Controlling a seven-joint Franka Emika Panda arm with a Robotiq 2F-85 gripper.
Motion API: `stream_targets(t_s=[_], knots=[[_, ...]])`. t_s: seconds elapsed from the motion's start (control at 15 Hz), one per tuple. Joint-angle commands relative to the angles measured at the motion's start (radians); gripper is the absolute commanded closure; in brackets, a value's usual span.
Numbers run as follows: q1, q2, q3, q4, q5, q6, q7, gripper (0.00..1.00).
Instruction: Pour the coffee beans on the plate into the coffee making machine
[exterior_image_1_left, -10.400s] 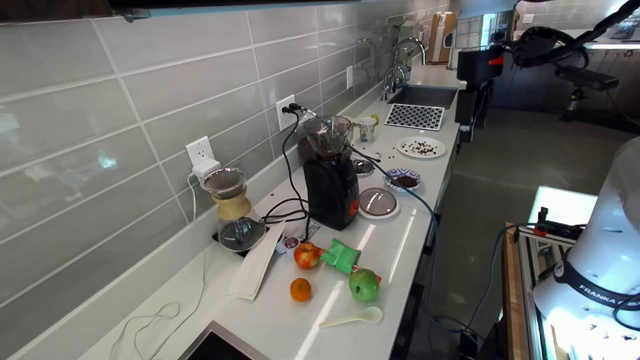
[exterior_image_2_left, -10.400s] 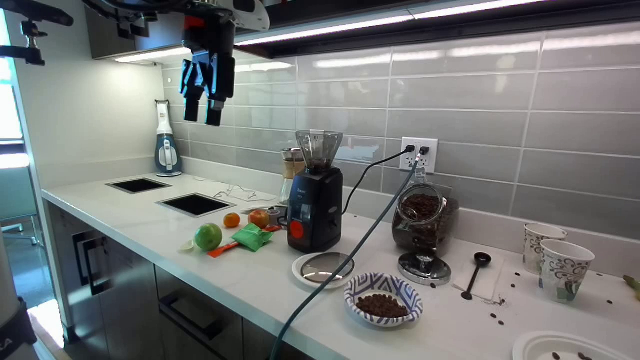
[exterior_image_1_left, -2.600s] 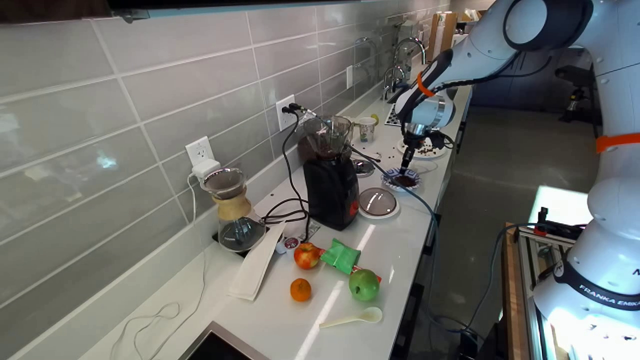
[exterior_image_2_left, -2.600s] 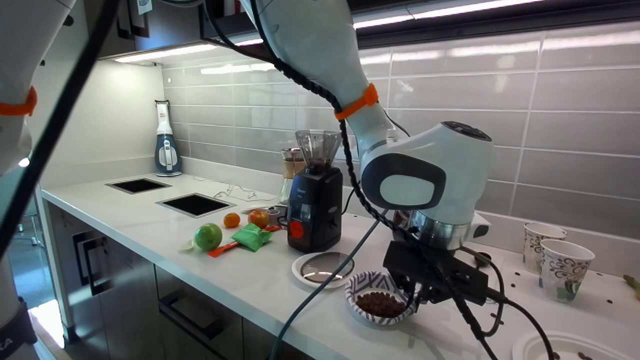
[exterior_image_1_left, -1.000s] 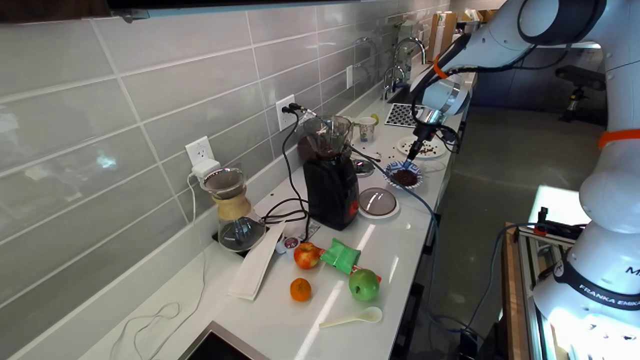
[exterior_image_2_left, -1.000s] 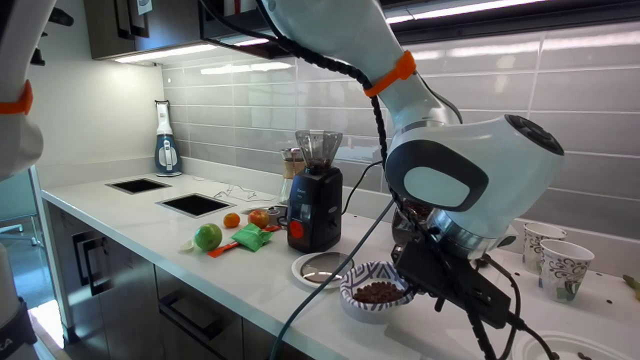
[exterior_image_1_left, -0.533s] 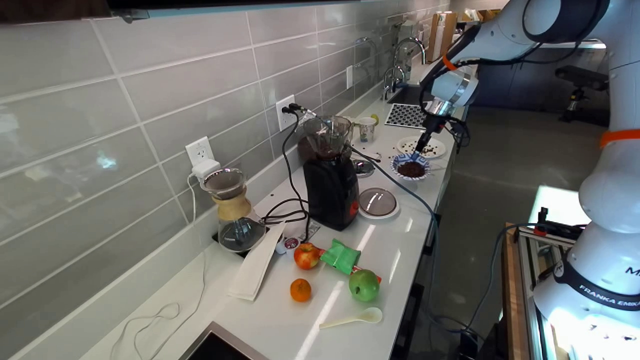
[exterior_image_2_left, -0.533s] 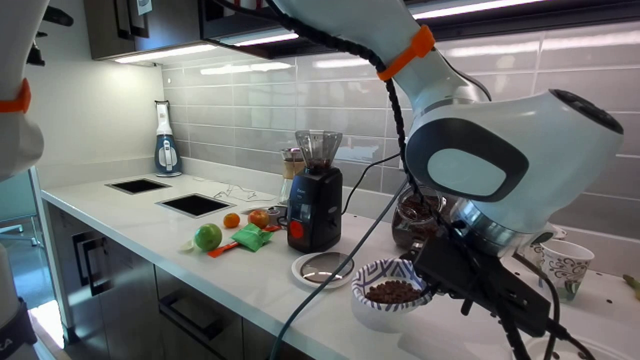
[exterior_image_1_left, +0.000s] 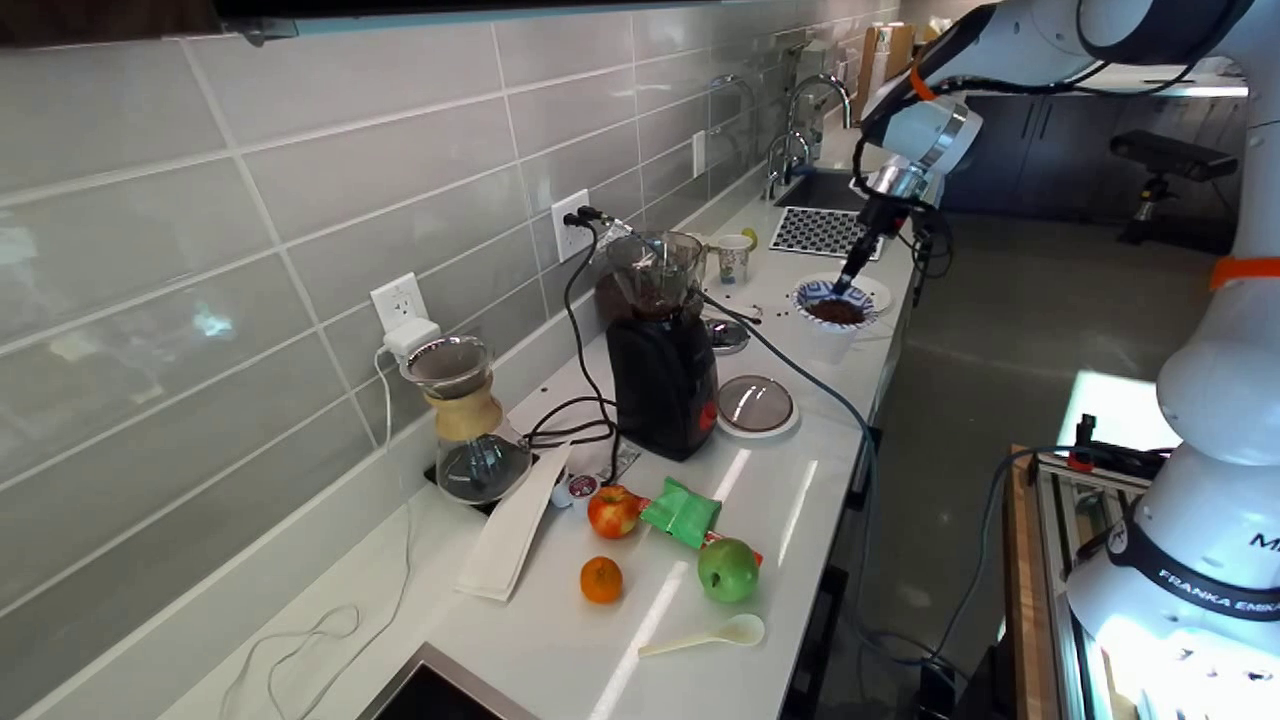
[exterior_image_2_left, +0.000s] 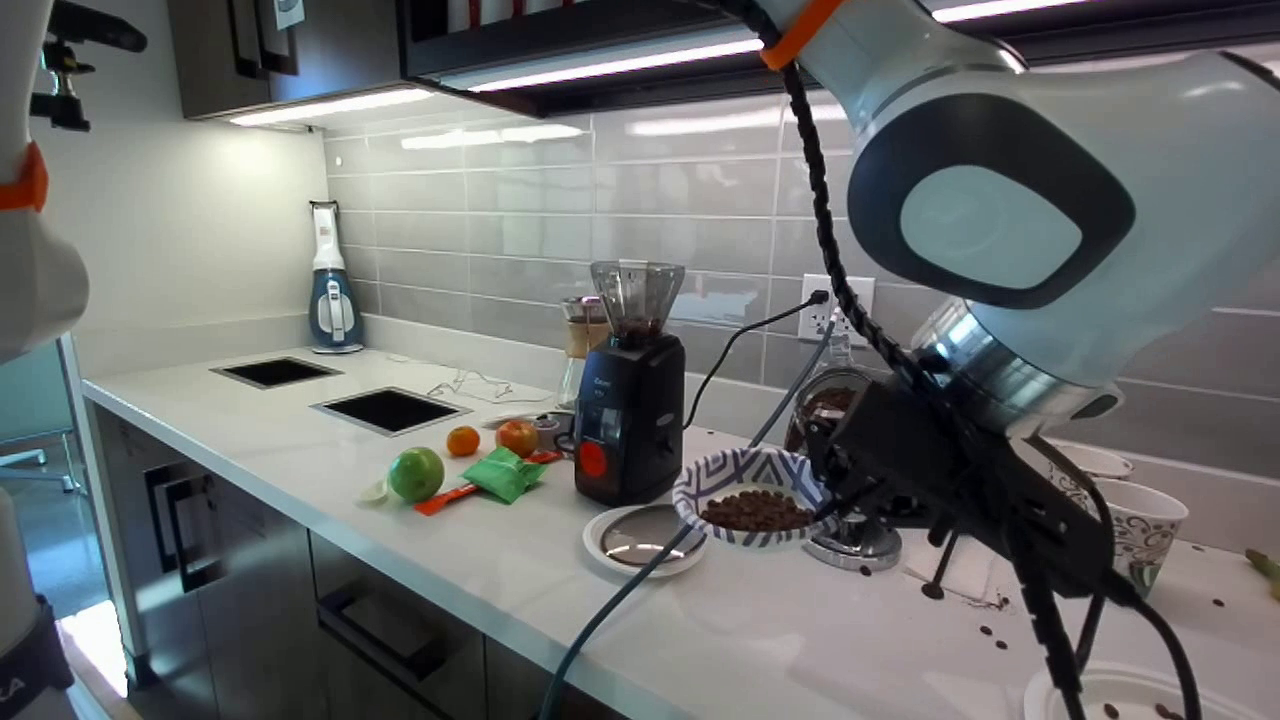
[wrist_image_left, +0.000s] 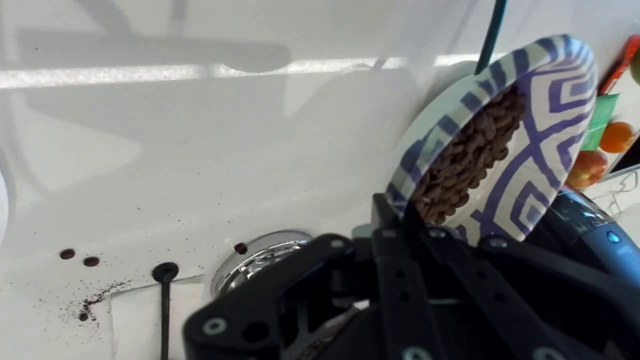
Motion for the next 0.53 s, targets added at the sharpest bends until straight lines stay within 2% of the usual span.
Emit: stream_targets(t_s=[0.0,0.47], knots=[[0.021,-0.044,-0.019,0.004,0.057,-0.080,0.013,0.99],[0.109,-0.082,-0.031,0.067,0.096,-0.217,0.068,0.99]])
